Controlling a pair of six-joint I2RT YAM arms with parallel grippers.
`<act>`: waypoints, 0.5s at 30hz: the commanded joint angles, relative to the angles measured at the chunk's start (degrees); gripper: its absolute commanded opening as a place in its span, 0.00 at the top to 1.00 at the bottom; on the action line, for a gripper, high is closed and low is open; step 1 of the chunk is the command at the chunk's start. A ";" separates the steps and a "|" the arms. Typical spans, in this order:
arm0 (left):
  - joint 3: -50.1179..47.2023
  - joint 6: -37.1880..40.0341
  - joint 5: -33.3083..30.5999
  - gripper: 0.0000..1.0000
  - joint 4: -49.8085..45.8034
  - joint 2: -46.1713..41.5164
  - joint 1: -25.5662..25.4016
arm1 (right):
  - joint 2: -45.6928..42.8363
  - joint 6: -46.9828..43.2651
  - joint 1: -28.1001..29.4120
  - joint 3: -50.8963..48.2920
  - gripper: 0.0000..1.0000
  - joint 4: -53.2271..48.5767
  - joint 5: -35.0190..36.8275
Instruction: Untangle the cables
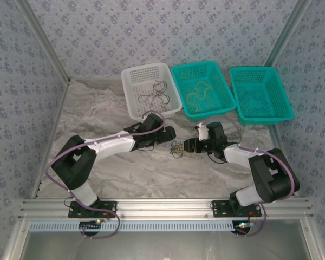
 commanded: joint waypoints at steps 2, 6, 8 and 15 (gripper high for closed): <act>1.75 -0.01 -1.54 0.01 -3.80 0.98 -0.17 | 0.79 -2.62 0.52 -0.95 0.47 2.69 -3.03; 1.72 -0.04 -1.35 0.01 -3.60 1.37 -0.16 | -0.25 -2.60 1.67 -1.94 0.54 2.00 -0.38; 1.88 -0.01 -1.15 0.01 -3.66 1.59 -0.11 | -0.72 -1.83 1.93 -2.59 0.57 1.82 -0.05; 1.86 0.61 -0.68 0.01 -3.04 1.77 -0.17 | -3.25 -1.76 2.90 -3.11 0.67 -0.89 2.89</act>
